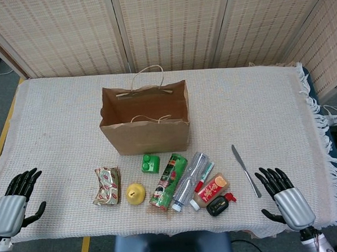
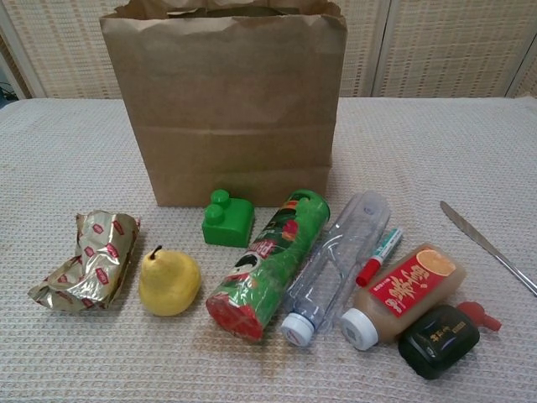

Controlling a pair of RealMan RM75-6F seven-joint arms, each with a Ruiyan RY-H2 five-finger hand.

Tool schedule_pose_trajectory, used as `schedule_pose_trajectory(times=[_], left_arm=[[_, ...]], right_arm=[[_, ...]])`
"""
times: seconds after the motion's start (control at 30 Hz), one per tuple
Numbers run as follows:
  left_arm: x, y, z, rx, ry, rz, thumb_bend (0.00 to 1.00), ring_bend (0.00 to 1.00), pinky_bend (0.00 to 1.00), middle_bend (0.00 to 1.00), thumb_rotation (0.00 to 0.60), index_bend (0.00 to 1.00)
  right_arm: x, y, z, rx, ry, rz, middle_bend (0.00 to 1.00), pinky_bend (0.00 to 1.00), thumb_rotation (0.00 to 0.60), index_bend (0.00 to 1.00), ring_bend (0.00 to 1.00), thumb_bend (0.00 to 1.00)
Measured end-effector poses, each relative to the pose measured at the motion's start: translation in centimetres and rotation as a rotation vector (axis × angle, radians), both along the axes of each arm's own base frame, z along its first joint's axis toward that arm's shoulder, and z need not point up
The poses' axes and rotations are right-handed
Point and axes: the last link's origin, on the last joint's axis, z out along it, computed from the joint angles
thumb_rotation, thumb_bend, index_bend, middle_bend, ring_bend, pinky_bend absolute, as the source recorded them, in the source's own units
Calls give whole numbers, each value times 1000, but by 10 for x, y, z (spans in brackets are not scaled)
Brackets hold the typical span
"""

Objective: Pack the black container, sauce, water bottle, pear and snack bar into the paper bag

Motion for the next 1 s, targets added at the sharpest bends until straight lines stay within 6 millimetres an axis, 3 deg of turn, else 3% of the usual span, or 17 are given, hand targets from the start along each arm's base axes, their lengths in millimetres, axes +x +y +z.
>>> schedule_pose_trajectory(times=[0.07,0.23,0.67,0.87,1.0], left_arm=[[0,0,0,-1,0,1,385,0,63,0,600,0],[0,-1,0,-4,-1,2,384,0,63,0,600,0],[1,-1,-1,-12,-8,4,384,0,63,0,600,0],[1,-1,0,-16,-14,5,384,0,63,0,600,0],[1,-1,0,-17,-18,6,385,0,63,0,600,0]], right_arm=[[1,1,-3,19,10,2,167,220,600,159,120,63],[5,2,-13,86,25,0,254,298,600,226,210,63],[11,-12,-34,160,107,-13,264,304,600,263,218,73],[22,-18,-49,205,100,-4,255,283,600,174,166,69],[30,-15,-57,219,114,33,173,153,600,64,64,68]])
